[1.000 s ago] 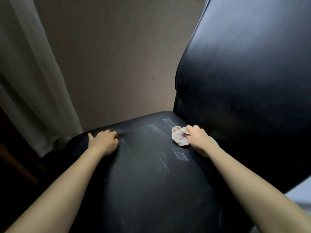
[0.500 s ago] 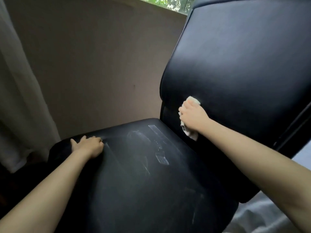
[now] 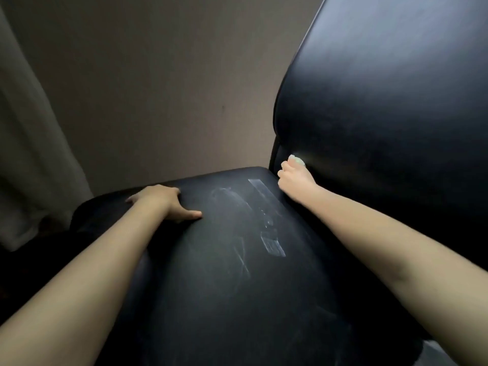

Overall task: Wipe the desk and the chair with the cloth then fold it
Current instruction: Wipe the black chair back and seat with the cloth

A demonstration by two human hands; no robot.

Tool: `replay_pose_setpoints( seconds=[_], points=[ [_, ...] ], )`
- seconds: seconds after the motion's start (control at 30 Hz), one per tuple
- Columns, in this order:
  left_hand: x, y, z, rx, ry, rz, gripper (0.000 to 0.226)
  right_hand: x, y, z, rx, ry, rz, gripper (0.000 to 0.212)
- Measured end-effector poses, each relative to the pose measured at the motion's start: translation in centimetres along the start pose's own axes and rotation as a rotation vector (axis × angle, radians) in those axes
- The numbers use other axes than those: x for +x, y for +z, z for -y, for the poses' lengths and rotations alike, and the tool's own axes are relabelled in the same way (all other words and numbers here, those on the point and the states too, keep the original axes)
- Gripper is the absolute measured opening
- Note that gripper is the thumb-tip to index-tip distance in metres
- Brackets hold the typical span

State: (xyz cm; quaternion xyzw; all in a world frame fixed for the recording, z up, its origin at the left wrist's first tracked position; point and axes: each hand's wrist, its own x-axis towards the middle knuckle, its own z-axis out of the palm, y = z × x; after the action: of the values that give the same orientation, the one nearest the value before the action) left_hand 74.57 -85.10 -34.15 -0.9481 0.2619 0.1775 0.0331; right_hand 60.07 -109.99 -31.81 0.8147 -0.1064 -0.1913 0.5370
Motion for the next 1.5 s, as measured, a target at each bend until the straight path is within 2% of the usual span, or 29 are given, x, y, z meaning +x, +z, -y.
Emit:
replay_pose_setpoints(
  seconds=[0.07,0.17,0.27,0.3,0.37,0.43,0.53,0.6,0.63,0.67,0.7,0.77,0.93,1.1,1.2,1.33,1.43,1.5],
  points=[
    [0.4,0.2,-0.6,0.015,-0.034,0.000,0.106,3.1,-0.5,-0.1,0.052,-0.015,-0.091,0.021],
    [0.8,-0.1,-1.1,0.017,-0.080,0.022,0.106,5.2,-0.4,0.5,0.047,0.040,-0.117,0.021],
    [0.5,-0.3,-1.7,0.049,-0.126,0.052,0.105,3.1,0.2,1.0,0.012,0.122,-0.021,0.011],
    [0.3,-0.2,-1.8,0.055,-0.129,0.051,0.105,2.7,1.1,1.4,0.035,0.131,-0.035,0.005],
    [0.0,-0.2,-1.9,0.055,-0.120,0.045,0.103,1.9,4.5,2.5,0.123,0.066,-0.078,0.012],
    [-0.2,-0.4,-2.2,0.046,-0.107,0.049,0.103,-1.3,4.7,2.5,0.202,0.061,-0.079,0.014],
    [0.0,-0.8,-2.7,0.046,-0.071,0.054,0.104,-5.7,4.6,3.6,0.220,0.171,-0.059,0.013],
    [0.6,-0.8,-2.7,0.031,-0.040,0.048,0.106,-7.5,4.6,4.2,0.364,0.233,-0.094,0.028],
    [0.9,-0.8,-2.7,0.024,-0.024,0.046,0.108,-7.6,4.5,4.1,0.407,0.279,-0.109,0.029],
    [1.2,-0.8,-2.7,0.019,-0.009,0.047,0.111,-7.4,4.1,3.9,0.438,0.278,-0.034,0.023],
    [1.6,-0.8,-2.6,0.013,0.000,0.050,0.115,-6.9,4.0,3.7,0.472,0.249,0.031,0.015],
    [2.4,-0.6,-2.7,0.000,0.017,0.057,0.120,-5.2,3.8,3.1,0.455,0.260,0.063,0.023],
    [3.2,-0.2,-2.4,-0.005,0.019,0.051,0.114,1.0,2.2,0.9,0.413,0.207,0.033,0.021],
    [3.7,0.7,-2.0,0.009,0.037,-0.001,0.111,4.7,2.3,0.1,0.388,0.223,-0.009,0.028],
    [3.4,0.4,-2.3,0.010,0.043,-0.010,0.109,2.9,3.6,1.4,0.370,0.242,-0.036,0.027],
    [2.8,0.2,-2.8,0.023,0.068,-0.008,0.108,-2.5,4.6,3.7,0.391,0.425,-0.092,0.014],
    [3.2,-0.2,-2.9,0.010,0.121,0.025,0.128,-6.6,5.1,5.3,0.461,0.490,-0.079,0.020],
    [3.8,-0.3,-3.1,0.008,0.135,0.046,0.137,-9.3,5.0,6.2,0.443,0.549,-0.140,0.018]
  ],
)
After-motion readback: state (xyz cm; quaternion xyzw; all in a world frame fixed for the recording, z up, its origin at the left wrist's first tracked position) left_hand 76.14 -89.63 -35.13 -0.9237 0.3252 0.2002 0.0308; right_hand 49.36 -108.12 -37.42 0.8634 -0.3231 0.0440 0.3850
